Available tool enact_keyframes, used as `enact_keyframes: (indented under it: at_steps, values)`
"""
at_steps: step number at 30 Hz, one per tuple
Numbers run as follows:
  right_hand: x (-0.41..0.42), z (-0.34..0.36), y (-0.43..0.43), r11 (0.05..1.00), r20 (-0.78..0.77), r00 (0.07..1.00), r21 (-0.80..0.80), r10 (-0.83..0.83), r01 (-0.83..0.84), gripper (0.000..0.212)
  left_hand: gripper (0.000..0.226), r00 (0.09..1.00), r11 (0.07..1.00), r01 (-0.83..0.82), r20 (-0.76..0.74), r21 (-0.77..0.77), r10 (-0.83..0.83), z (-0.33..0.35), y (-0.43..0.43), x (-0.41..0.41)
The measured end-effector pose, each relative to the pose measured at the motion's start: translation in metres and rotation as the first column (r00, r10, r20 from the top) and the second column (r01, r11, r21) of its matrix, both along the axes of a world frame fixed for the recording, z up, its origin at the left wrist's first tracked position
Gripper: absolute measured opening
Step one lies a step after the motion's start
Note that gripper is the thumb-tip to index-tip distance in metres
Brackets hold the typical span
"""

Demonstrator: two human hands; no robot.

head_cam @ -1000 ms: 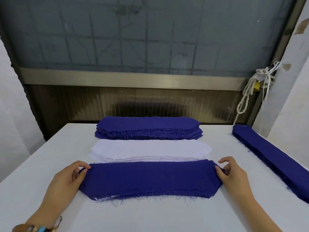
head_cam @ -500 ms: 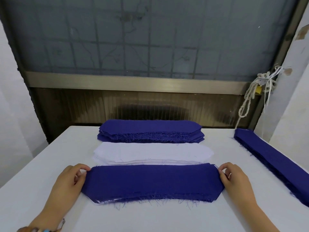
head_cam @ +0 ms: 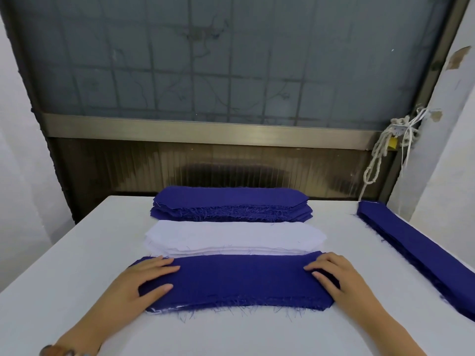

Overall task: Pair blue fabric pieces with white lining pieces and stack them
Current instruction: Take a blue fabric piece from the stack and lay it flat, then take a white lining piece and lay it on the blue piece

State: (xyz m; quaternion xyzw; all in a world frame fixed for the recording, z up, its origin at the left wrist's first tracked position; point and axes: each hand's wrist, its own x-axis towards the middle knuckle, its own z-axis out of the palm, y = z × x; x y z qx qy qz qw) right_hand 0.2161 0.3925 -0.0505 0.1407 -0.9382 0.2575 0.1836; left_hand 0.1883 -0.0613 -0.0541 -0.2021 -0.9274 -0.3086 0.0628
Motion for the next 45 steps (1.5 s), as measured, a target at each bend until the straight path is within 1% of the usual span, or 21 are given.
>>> enact_keyframes:
  at_steps: [3,7,9,11,12,14,16,17,19,20,23,25,27,29,32,38,42,45]
  values:
    - [-0.001,0.003,0.000,1.000,0.028,1.000,0.016,0.010,-0.010,0.019,0.033,1.000,1.000,-0.028,0.005,0.003,0.028,0.002,0.000,0.001]
    - [-0.004,0.008,-0.002,0.993,0.067,0.998,0.117,0.002,-0.010,0.012,0.029,0.998,0.998,-0.054,-0.026,-0.032,0.053,0.006,0.004,-0.001]
    - [-0.010,0.013,-0.006,0.982,0.109,0.994,0.191,-0.018,-0.003,0.010,0.021,0.998,0.996,-0.055,-0.038,-0.074,0.052,0.013,0.009,-0.005]
    - [-0.020,0.020,-0.013,0.961,0.133,0.988,0.276,-0.077,0.037,0.015,0.005,0.996,0.983,-0.071,-0.059,-0.172,0.061,0.025,0.017,-0.014]
    - [-0.025,0.024,-0.019,0.949,0.125,0.985,0.307,-0.115,0.072,0.020,0.008,0.994,0.972,-0.090,-0.076,-0.218,0.075,0.031,0.022,-0.020]
    - [-0.039,0.029,-0.033,0.933,0.077,0.982,0.333,-0.173,0.138,0.028,0.022,0.982,0.943,-0.155,-0.150,-0.295,0.115,0.041,0.037,-0.033]
    - [-0.054,0.032,-0.051,0.943,0.040,0.984,0.293,-0.176,0.157,0.023,0.018,0.963,0.939,-0.201,-0.230,-0.278,0.138,0.047,0.056,-0.048]
    - [-0.063,0.034,-0.061,0.958,0.026,0.987,0.247,-0.160,0.149,0.018,0.013,0.958,0.951,-0.203,-0.249,-0.232,0.143,0.049,0.067,-0.056]
    - [-0.082,0.036,-0.081,0.982,0.010,0.994,0.156,-0.105,0.103,0.008,0.014,0.959,0.969,-0.183,-0.249,-0.168,0.137,0.051,0.087,-0.073]
    - [-0.092,0.037,-0.091,0.990,0.014,0.997,0.119,-0.075,0.073,0.008,0.018,0.963,0.971,-0.177,-0.234,-0.159,0.137,0.050,0.097,-0.083]
    - [-0.122,0.037,-0.120,1.000,0.066,0.998,-0.003,0.011,-0.011,0.017,0.028,0.976,0.976,-0.162,-0.172,-0.144,0.137,0.044,0.120,-0.111]
    - [-0.137,0.034,-0.134,0.997,0.115,0.991,-0.059,0.061,-0.055,0.019,0.033,0.979,0.974,-0.158,-0.156,-0.161,0.134,0.034,0.132,-0.124]
    - [-0.147,0.026,-0.143,0.995,0.153,0.985,-0.066,0.085,-0.076,0.020,0.035,0.971,0.957,-0.199,-0.177,-0.211,0.163,0.023,0.138,-0.130]
    - [-0.154,0.015,-0.147,0.997,0.140,0.988,-0.045,0.061,-0.056,0.020,0.034,0.957,0.939,-0.247,-0.212,-0.239,0.198,0.014,0.139,-0.133]
    - [-0.160,0.004,-0.147,1.000,0.094,0.995,0.005,0.025,-0.026,0.026,0.032,0.950,0.938,-0.253,-0.246,-0.238,0.194,0.007,0.138,-0.137]
    - [-0.164,-0.003,-0.147,0.997,0.078,0.997,0.074,-0.022,0.016,0.044,0.025,0.928,0.943,-0.275,-0.308,-0.187,0.210,0.005,0.138,-0.136]
    - [-0.163,-0.003,-0.147,0.999,0.064,0.998,0.052,-0.010,0.007,0.037,0.032,0.937,0.930,-0.290,-0.265,-0.227,0.227,0.004,0.139,-0.135]
    - [-0.161,-0.001,-0.147,1.000,0.053,0.999,0.024,0.005,-0.007,0.030,0.031,0.940,0.921,-0.294,-0.253,-0.254,0.230,0.006,0.140,-0.134]
